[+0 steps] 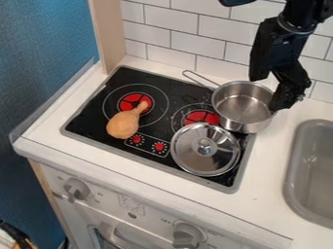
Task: Move the drumstick to the top left edge of the cooker
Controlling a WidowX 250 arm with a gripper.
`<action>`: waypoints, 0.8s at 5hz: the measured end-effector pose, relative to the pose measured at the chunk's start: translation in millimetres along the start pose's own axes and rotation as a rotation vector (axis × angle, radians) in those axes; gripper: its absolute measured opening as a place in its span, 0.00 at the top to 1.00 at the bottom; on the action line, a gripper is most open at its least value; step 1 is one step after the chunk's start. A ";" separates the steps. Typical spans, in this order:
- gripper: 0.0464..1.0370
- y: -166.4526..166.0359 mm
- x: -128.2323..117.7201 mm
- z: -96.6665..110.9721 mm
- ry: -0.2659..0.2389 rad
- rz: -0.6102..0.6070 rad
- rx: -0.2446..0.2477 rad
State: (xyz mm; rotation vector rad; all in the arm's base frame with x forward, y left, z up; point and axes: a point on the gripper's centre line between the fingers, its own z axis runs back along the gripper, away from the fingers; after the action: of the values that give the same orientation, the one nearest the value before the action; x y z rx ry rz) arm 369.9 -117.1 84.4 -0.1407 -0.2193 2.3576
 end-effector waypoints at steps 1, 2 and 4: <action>0.04 7.0 5.5 -16.8 -0.043 0.003 0.028; 0.04 -0.8 28.2 -8.5 -0.031 0.110 0.043; 0.04 -41.7 76.5 7.0 -0.030 0.340 0.014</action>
State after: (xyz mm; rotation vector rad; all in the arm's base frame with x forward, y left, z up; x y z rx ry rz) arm 342.7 -34.9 96.8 -0.1456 -0.2058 2.6999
